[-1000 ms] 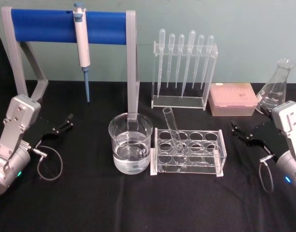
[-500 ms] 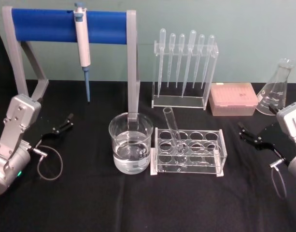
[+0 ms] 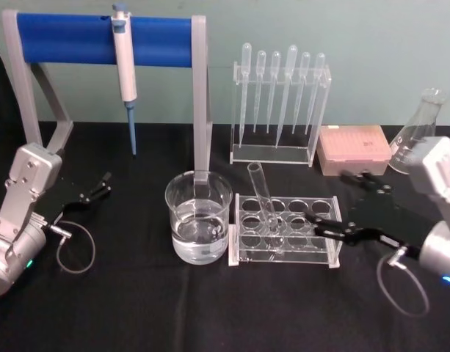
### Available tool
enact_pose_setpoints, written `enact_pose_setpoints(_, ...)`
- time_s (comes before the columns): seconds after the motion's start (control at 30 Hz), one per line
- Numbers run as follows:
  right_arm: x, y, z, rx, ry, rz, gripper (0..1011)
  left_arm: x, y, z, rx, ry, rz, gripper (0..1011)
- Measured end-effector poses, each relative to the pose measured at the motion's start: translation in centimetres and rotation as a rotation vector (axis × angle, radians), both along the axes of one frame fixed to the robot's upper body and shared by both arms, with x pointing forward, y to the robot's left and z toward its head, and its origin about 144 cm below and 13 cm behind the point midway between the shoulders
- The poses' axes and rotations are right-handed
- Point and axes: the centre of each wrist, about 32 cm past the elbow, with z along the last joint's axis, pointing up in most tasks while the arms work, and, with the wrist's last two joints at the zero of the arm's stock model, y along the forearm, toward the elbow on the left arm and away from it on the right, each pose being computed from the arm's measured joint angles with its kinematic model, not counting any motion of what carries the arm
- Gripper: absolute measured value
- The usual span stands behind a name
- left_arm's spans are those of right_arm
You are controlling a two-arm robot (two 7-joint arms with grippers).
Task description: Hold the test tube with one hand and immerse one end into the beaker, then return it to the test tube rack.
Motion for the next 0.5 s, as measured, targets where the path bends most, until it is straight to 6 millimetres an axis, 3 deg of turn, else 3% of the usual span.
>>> enact_pose_setpoints(0.23, 2.4, 2.2, 0.4, 0.005, 0.029, 0.105, 1002, 0.0, 0.0, 0.0, 0.0, 0.0, 0.0, 1000)
enact_pose_setpoints(0.5, 3.5, 4.0, 0.2, 0.009, 0.042, 0.146, 1003, 0.0, 0.0, 0.0, 0.0, 0.0, 0.0, 1000)
